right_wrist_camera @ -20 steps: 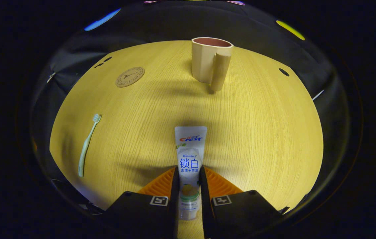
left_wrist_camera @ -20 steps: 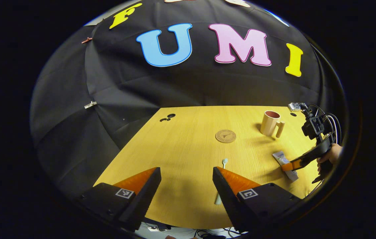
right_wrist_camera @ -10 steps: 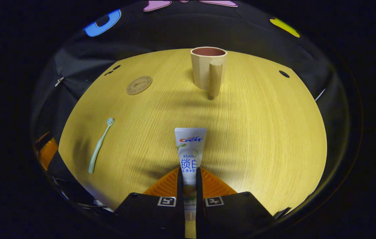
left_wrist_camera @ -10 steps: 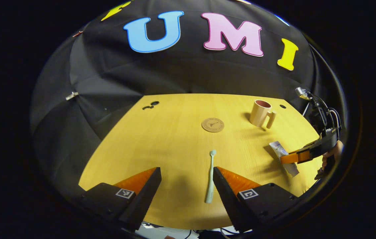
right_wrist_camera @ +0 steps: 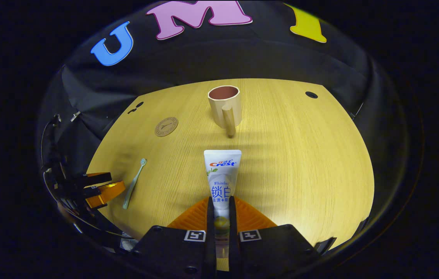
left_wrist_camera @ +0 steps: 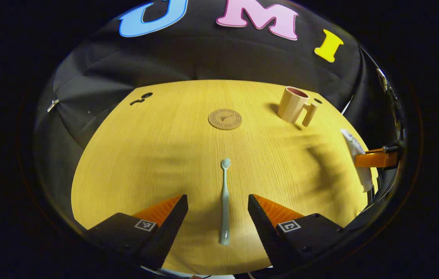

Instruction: Put the toothbrush and toothpaste on the desktop into the cup, then pick up the cup and place it on the coaster on the desktop.

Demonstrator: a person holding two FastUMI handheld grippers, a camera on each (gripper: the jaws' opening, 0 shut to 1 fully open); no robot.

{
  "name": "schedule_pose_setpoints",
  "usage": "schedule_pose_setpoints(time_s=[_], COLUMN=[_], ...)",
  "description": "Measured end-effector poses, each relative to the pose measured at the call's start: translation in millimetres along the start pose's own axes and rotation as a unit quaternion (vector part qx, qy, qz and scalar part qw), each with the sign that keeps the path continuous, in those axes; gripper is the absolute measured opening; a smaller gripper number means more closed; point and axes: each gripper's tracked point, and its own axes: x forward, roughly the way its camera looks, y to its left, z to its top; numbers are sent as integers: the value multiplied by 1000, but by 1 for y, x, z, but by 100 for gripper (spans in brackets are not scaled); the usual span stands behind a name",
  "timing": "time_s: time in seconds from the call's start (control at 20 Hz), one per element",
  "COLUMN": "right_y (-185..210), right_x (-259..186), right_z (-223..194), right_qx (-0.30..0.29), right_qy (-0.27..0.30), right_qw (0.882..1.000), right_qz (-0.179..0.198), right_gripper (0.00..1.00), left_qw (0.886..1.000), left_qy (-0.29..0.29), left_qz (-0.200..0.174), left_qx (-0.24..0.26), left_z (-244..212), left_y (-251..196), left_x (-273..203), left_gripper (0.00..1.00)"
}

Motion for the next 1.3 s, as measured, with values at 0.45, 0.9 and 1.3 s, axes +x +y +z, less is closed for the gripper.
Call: schedule_pose_setpoints(time_s=[0.45, 0.9, 1.3], right_y=[1, 1, 1], right_x=[-12, -13, -6], right_z=[1, -7, -3], right_qx=[39, 35, 37], right_qy=[-14, 3, 2], right_qw=[999, 999, 999], right_qz=[25, 34, 33], right_gripper=[17, 17, 17], left_qw=[996, 989, 981], left_qy=[88, 145, 177], left_qz=[-1, -5, -55], left_qx=[20, 41, 66], left_z=[-23, -19, -29], left_y=[-6, -13, -25], left_x=[37, 39, 33], left_gripper=[83, 17, 7])
